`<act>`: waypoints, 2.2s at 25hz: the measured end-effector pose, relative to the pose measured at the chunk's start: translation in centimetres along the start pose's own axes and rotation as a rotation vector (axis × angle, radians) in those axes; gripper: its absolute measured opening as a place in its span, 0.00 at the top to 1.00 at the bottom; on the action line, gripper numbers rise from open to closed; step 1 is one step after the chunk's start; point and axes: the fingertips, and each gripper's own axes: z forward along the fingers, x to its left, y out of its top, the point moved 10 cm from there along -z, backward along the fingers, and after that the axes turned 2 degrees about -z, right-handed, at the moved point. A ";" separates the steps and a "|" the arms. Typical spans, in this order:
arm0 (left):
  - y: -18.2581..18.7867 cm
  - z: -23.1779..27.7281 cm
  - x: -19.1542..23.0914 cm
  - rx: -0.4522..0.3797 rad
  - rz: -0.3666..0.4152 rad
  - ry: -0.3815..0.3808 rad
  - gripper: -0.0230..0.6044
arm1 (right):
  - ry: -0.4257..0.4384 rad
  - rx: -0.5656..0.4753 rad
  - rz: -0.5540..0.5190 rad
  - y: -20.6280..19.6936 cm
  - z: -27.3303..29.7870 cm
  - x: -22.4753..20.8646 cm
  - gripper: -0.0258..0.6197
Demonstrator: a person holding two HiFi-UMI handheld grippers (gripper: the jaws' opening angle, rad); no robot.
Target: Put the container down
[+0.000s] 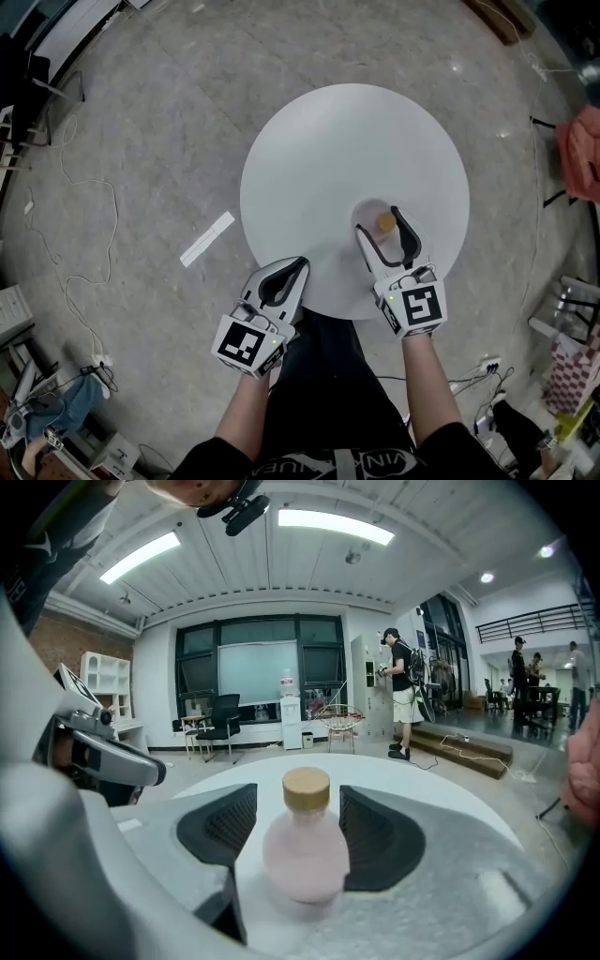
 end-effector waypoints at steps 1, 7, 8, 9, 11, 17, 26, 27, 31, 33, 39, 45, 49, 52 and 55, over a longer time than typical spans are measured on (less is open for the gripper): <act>-0.1 -0.2 -0.1 0.001 0.000 0.000 0.94 | -0.008 0.001 0.006 -0.1 -0.2 0.0 0.56; -0.3 -1.0 -1.0 -0.003 0.016 -0.027 0.94 | -0.056 0.037 0.043 -0.7 -1.6 0.0 0.56; -0.3 -1.2 -1.2 -0.005 0.020 -0.032 0.94 | -0.054 0.043 0.050 -0.8 -1.8 0.1 0.56; -0.3 -1.4 -1.4 -0.005 0.023 -0.035 0.94 | -0.050 0.046 0.057 -0.9 -2.1 0.2 0.56; -0.3 -1.8 -1.8 -0.001 0.022 -0.039 0.94 | -0.045 0.047 0.063 -1.0 -2.9 0.5 0.56; 0.2 -2.8 -3.0 -0.016 0.041 -0.051 0.94 | -0.039 0.048 0.061 -0.8 -5.1 1.7 0.63; 1.0 -4.1 -4.5 -0.049 0.084 -0.082 0.94 | -0.032 0.007 0.052 0.4 -8.7 3.5 0.92; 1.3 -4.2 -4.6 -0.052 0.091 -0.085 0.94 | -0.032 0.003 0.050 0.7 -9.1 3.7 0.93; 1.9 -4.9 -5.4 -0.079 0.096 -0.099 0.94 | -0.027 -0.016 0.048 1.8 -10.6 4.4 0.95; 2.3 -5.3 -5.8 -0.091 0.096 -0.105 0.94 | -0.025 -0.028 0.059 2.4 -11.3 4.8 0.95; 3.4 -6.7 -6.5 -0.107 0.120 -0.120 0.94 | -0.021 -0.050 0.079 4.0 -12.9 6.3 0.95; 4.8 -8.0 -7.1 -0.132 0.144 -0.123 0.94 | -0.015 -0.066 0.071 5.5 -14.3 7.5 0.95; 5.3 -8.7 -7.6 -0.138 0.157 -0.125 0.94 | -0.021 -0.073 0.077 6.1 -15.4 7.8 0.95; 5.9 -9.1 -7.7 -0.141 0.162 -0.130 0.94 | -0.022 -0.078 0.072 6.9 -15.8 8.1 0.95; 6.2 -9.4 -8.0 -0.148 0.168 -0.138 0.94 | -0.030 -0.080 0.084 7.2 -16.4 8.4 0.95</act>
